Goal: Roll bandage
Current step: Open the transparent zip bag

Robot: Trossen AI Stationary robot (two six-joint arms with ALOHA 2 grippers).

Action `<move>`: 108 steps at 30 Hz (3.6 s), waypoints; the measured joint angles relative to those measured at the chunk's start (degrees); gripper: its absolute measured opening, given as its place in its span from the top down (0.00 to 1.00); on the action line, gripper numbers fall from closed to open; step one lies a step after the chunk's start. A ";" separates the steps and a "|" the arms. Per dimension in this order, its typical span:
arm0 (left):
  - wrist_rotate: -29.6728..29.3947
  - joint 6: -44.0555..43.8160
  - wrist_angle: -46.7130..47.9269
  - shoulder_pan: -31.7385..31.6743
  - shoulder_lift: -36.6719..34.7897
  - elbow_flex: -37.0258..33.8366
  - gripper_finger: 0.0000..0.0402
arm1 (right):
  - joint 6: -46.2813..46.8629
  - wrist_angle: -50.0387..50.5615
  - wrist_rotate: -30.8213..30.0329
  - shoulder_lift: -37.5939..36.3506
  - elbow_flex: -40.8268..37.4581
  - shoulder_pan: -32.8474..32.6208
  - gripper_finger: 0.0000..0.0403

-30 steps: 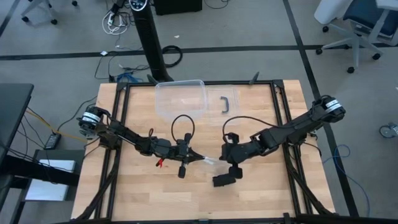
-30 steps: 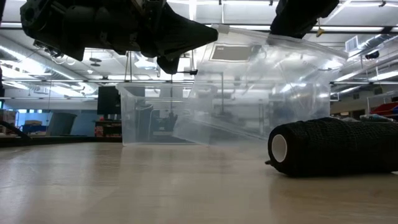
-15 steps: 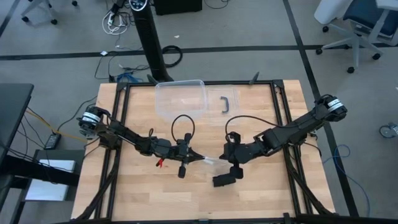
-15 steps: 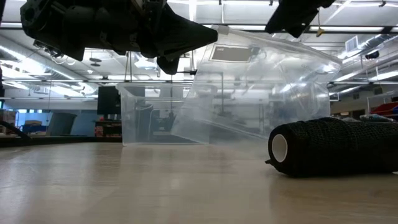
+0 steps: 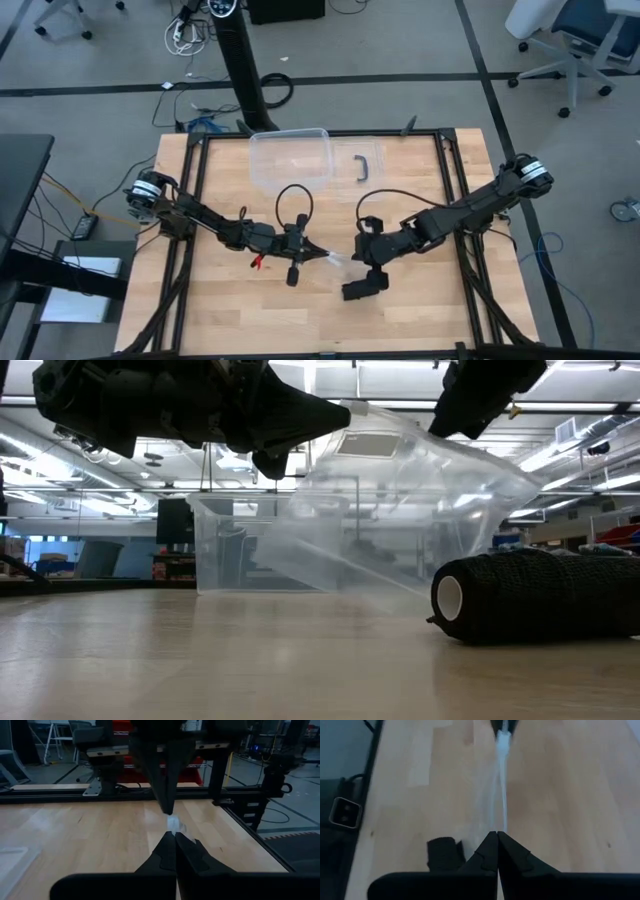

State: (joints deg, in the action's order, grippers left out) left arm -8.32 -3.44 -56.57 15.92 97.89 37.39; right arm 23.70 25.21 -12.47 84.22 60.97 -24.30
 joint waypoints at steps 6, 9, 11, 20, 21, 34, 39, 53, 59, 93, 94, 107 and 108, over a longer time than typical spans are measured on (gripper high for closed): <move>0.00 0.06 -0.22 0.11 0.00 0.00 1.00 | 0.07 -1.30 2.11 0.18 0.00 0.59 1.00; 0.00 0.06 -0.22 0.11 0.00 0.00 1.00 | -0.13 -1.81 3.53 0.18 0.00 0.82 1.00; 0.00 0.08 -0.20 0.11 0.00 0.00 1.00 | -0.19 -1.71 3.25 0.18 0.00 1.09 1.00; 0.00 0.04 -0.22 0.11 0.00 0.00 1.00 | -0.04 -1.50 3.37 0.18 0.00 3.86 1.00; 0.00 0.04 -0.22 0.11 0.00 0.00 1.00 | -0.19 -1.46 3.72 0.18 0.00 4.13 1.00; 0.02 0.02 -0.18 0.13 0.00 0.00 1.00 | -4.38 -6.36 6.28 0.18 0.00 4.93 1.00; 0.03 0.02 -0.18 0.13 0.00 0.00 1.00 | -4.42 -6.58 8.18 0.83 0.02 5.92 1.00; 0.03 0.03 0.29 0.22 0.00 0.00 1.00 | -3.78 -7.74 12.69 5.51 -0.02 5.22 1.00; 0.03 0.00 0.67 0.22 0.00 0.00 1.00 | -3.79 -9.16 10.40 1.58 0.00 3.87 1.00; 0.00 -0.25 0.83 0.26 0.00 0.00 1.00 | -0.91 -4.77 4.67 1.49 0.00 2.22 1.00; 0.00 -0.25 0.81 0.26 0.00 0.00 1.00 | -0.71 -4.83 4.64 1.47 0.00 2.08 1.00; 0.00 -0.25 0.80 0.26 0.00 0.00 1.00 | 0.44 -4.81 4.34 1.47 0.00 1.01 1.00; 0.00 -0.25 0.80 0.26 0.00 0.00 1.00 | 0.45 -4.81 4.35 1.47 0.00 1.01 1.00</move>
State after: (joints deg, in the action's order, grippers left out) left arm -8.32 -3.68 -55.77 16.19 97.89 37.39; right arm 24.14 20.40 -8.12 85.69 60.97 -23.29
